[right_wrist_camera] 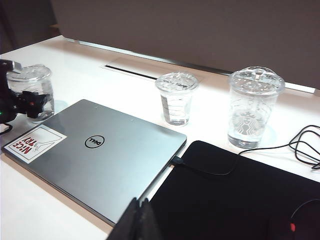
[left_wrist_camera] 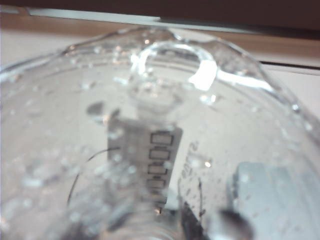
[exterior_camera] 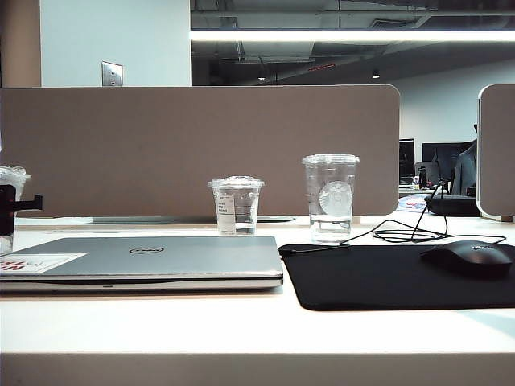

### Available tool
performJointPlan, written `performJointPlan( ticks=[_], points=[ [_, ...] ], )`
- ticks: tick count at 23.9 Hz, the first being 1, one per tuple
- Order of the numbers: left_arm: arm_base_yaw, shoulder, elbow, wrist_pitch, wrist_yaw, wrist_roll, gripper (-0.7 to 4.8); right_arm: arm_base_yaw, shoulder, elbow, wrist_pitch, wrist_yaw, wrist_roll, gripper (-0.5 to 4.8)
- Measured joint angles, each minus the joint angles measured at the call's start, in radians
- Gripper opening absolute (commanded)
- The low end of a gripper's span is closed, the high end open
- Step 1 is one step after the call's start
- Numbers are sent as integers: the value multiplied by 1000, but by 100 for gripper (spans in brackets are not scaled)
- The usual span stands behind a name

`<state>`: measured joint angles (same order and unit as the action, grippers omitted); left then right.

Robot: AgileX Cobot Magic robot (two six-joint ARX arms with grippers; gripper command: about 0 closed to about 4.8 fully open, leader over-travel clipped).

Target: Pick up the coffee cup on the left and place it on the left side of the laptop.

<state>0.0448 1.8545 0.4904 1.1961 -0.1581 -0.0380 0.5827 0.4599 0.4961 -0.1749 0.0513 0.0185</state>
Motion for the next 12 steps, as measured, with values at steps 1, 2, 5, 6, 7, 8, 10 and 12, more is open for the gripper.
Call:
performJointPlan(
  ticks=[1,2,5,6,7,8,10,12],
  points=[
    [0,2,5,0,-3,0,188,0,0,0,0,-2,0,-4],
    [0,6,9,0,-3,0,188,0,0,0,0,-3,0,-4],
    [0,6,8,0,-3,6,188,0,0,0,-1,-3,0,-4],
    [0,6,8,0,-3,19,189,0,0,0,-1,-3,0,-4],
    [0,6,8,0,-3,28,196,0,0,0,-1,-3,0,-4],
    [0,6,8,0,-2,32,234,0,0,0,-1,-3,0,-4],
    [0,6,8,3,-2,36,395,0,0,0,-1,-3,0,-4],
    [0,6,9,14,-3,42,407,0,0,0,-1,-3,0,-4]
  ],
)
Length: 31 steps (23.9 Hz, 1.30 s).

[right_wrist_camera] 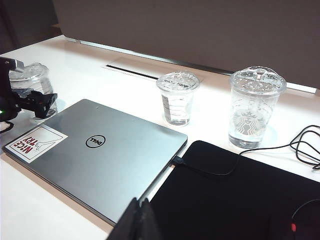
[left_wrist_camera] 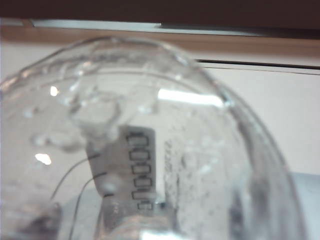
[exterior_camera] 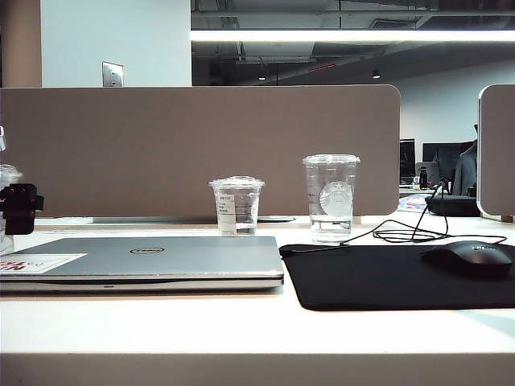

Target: Pick up the coffee cup on the left and place it on the left side of the laptop.

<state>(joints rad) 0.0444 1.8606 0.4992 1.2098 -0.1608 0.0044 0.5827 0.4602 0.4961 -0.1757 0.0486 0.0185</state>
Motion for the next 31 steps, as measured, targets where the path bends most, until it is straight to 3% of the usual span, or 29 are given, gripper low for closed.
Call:
performJointPlan(
  ticks=[4,7,15,19,23,31],
  points=[
    [0,-9,0,-10,0,-1,406,0,0,0,0,0,0,-4],
    [0,-68,0,-95,0,2,406,0,0,0,0,0,0,-4],
    [0,-259,0,-436,-19,47,404,0,0,0,0,0,0,-4],
    [0,-395,0,-673,-19,48,404,0,-1,0,1,0,0,-4],
    [0,-479,0,-778,-19,48,404,0,-1,0,1,0,0,-4],
    [0,-614,0,-906,-19,48,393,0,-1,0,-3,-129,0,-4]
  ],
)
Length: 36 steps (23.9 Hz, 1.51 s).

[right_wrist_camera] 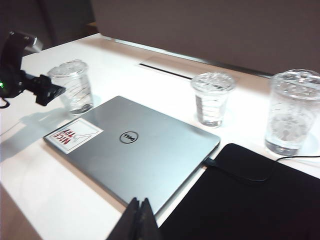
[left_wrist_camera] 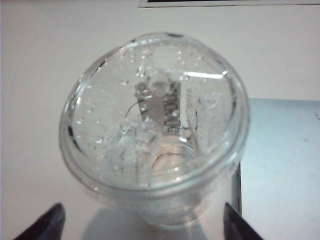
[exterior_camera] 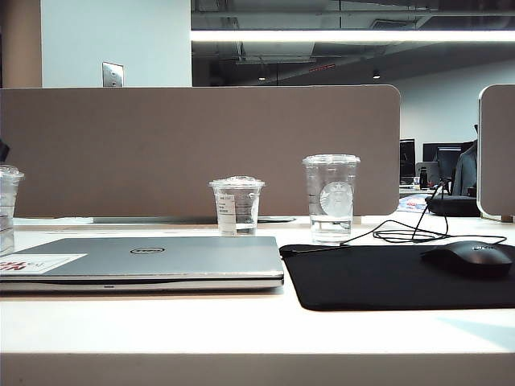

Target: Pick up the coffee cup on the left and place it on the left side of the laptop.

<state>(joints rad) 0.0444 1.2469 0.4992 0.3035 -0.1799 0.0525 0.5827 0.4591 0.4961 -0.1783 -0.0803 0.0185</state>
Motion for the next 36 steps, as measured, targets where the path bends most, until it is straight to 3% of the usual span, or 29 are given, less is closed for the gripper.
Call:
performJointPlan(
  ticks=[2,6,10,11,12,16,18,22,30,36],
  points=[
    [0,-27,0,-32,0,0,391,0,-1,0,-8,-3,0,-4],
    [-3,-115,0,-95,1,0,301,0,-3,0,-23,-3,0,-4],
    [-3,-233,0,-165,38,0,117,0,-7,0,-23,-3,0,-3],
    [-3,-257,0,-178,40,0,16,0,-7,0,-23,-3,0,-3],
    [-3,-309,0,-207,50,-2,-6,0,-7,0,-23,-3,0,-3],
    [-3,-398,0,-266,127,-4,-6,0,-7,0,-23,-3,0,-3],
    [-3,-456,0,-304,212,-50,-6,0,-7,0,-23,-3,0,-3],
    [-3,-494,-2,-350,278,-92,-6,0,-7,0,-23,-3,0,-3],
    [-3,-629,-73,-324,293,-95,-6,0,-7,0,-23,-3,0,-3],
    [-3,-835,-178,-305,266,-94,-6,0,-7,0,-23,-3,0,-3]
  ],
)
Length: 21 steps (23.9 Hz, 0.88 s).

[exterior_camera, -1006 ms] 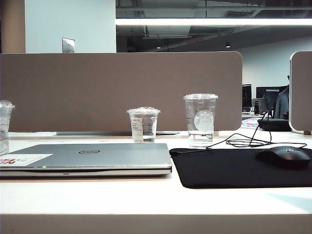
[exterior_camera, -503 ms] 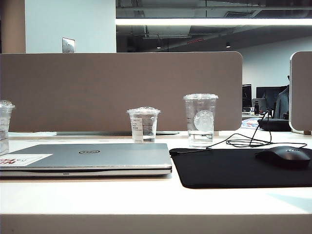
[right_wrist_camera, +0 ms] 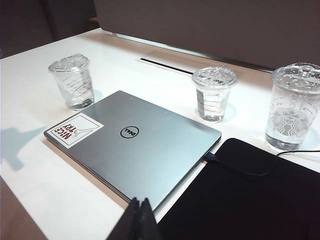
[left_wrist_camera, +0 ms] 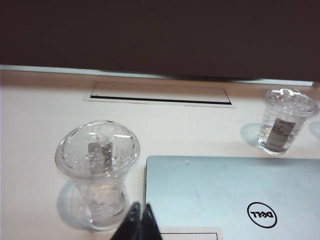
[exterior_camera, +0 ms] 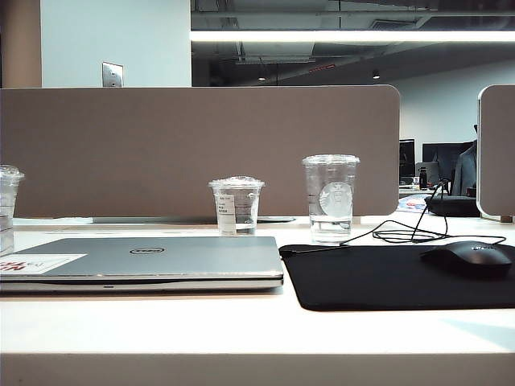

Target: Pick up the coffee cup on the left and place it on the left side of the laptop.

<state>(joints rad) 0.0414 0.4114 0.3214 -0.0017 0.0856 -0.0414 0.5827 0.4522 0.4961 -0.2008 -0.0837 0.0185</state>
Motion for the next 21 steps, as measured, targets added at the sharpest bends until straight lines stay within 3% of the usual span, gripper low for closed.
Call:
performJointPlan(
  ticks=[7,13,21],
  points=[
    [0,-227,-146,7,-1,0,-6,0,0,0,0,0,0,-3],
    [-7,-306,-202,7,0,0,-6,0,0,0,0,0,0,-3],
    [-79,-370,-278,5,-31,1,-6,0,0,0,0,0,0,-3]
  ],
)
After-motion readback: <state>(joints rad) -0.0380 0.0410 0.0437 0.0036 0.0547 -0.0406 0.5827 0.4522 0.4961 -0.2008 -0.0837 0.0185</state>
